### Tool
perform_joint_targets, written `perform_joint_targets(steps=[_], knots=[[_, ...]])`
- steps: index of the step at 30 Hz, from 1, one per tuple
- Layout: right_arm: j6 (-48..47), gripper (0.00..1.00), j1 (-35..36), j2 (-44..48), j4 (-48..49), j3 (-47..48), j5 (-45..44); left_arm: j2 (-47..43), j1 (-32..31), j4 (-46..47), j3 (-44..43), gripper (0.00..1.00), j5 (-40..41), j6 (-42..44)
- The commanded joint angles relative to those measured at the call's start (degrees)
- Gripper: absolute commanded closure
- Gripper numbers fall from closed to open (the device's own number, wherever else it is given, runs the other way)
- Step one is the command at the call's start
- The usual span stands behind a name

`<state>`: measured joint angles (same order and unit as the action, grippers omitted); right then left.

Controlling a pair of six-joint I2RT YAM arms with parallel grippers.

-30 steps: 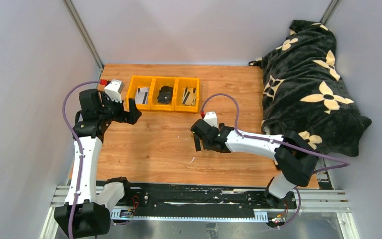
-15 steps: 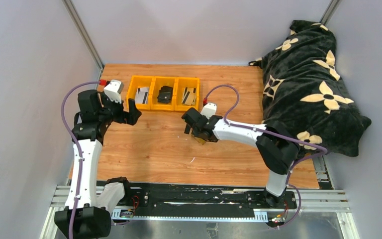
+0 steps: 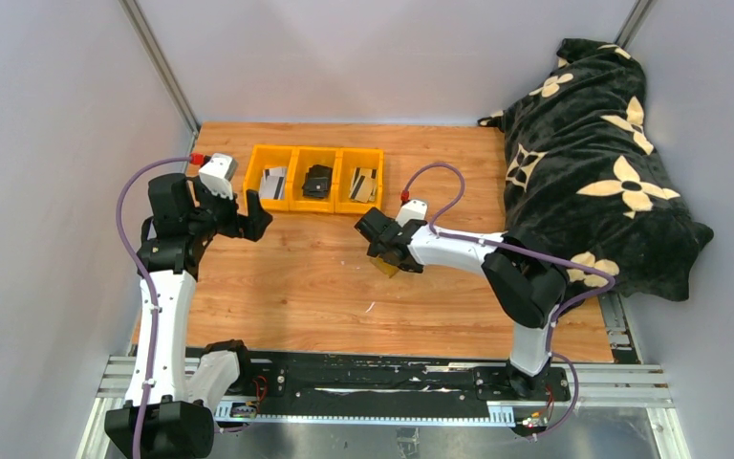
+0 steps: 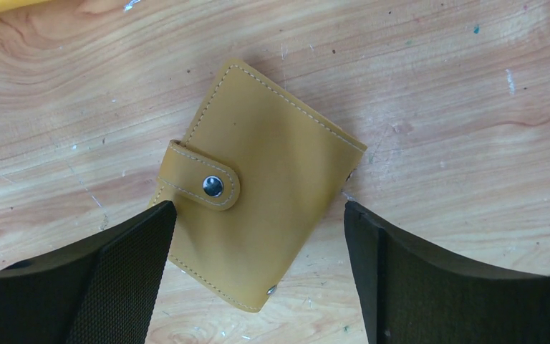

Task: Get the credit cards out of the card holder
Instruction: Pick up the card holder from the center of the board.

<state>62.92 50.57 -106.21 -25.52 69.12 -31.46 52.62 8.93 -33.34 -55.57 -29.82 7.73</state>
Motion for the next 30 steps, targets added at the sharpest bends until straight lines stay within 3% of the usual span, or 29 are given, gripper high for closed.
perform_joint_targets(steps=[1,6,12,30], knots=[[-1.77,0.10,-2.30,-1.44,-1.57,-4.31,2.46,-0.82,0.39,0.09,-1.07,0.00,-1.55,-1.24],[-5.10,0.09,-1.94,0.09,1.37,-3.48,5.97,-0.80,0.34,0.14,-1.21,0.00,-1.74,-1.66],[-5.70,0.09,-1.87,4.33,0.40,-0.32,2.06,-0.83,0.43,0.03,-1.03,0.00,-1.77,-1.67],[-3.45,0.12,-1.69,-7.84,-8.69,7.99,2.04,0.14,0.37,0.01,-1.65,0.00,-1.63,-1.33]])
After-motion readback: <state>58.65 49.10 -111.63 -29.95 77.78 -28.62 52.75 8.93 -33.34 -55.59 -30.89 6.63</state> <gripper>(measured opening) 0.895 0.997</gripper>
